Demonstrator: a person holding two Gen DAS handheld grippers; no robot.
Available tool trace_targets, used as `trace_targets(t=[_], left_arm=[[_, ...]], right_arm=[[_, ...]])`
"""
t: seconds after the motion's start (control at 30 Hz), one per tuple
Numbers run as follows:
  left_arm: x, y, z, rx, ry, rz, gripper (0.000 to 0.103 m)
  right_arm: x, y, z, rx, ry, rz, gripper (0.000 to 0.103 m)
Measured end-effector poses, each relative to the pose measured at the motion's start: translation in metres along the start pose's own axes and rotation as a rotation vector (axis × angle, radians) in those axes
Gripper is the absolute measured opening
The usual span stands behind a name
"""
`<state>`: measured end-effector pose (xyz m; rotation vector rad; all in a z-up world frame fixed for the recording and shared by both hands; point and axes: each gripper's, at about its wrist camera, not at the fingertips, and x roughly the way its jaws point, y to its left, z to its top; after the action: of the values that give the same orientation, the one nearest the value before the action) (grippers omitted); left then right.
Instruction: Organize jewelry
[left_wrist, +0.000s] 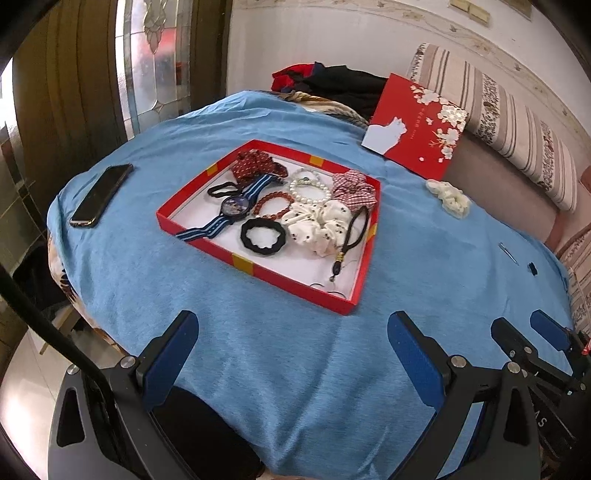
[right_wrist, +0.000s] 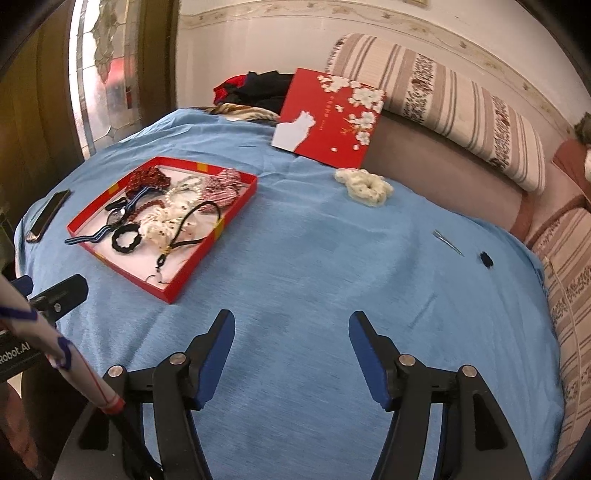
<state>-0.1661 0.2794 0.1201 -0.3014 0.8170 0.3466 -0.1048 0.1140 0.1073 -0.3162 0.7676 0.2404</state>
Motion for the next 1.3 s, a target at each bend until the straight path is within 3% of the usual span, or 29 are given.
trace_targets(t=[0.57, 1.3], left_arm=[[0.018, 0.034, 0.000, -0.091, 0.041, -0.006, 0.102], [0.018, 0.031, -0.001, -0.092, 0.041, 0.012, 0.102]], right_arm=[[0.012, 0.043, 0.010, -0.083, 0.010, -0.001, 0.069], [0.011, 0.048, 0.011, -0.087, 0.006, -0.005, 0.070]])
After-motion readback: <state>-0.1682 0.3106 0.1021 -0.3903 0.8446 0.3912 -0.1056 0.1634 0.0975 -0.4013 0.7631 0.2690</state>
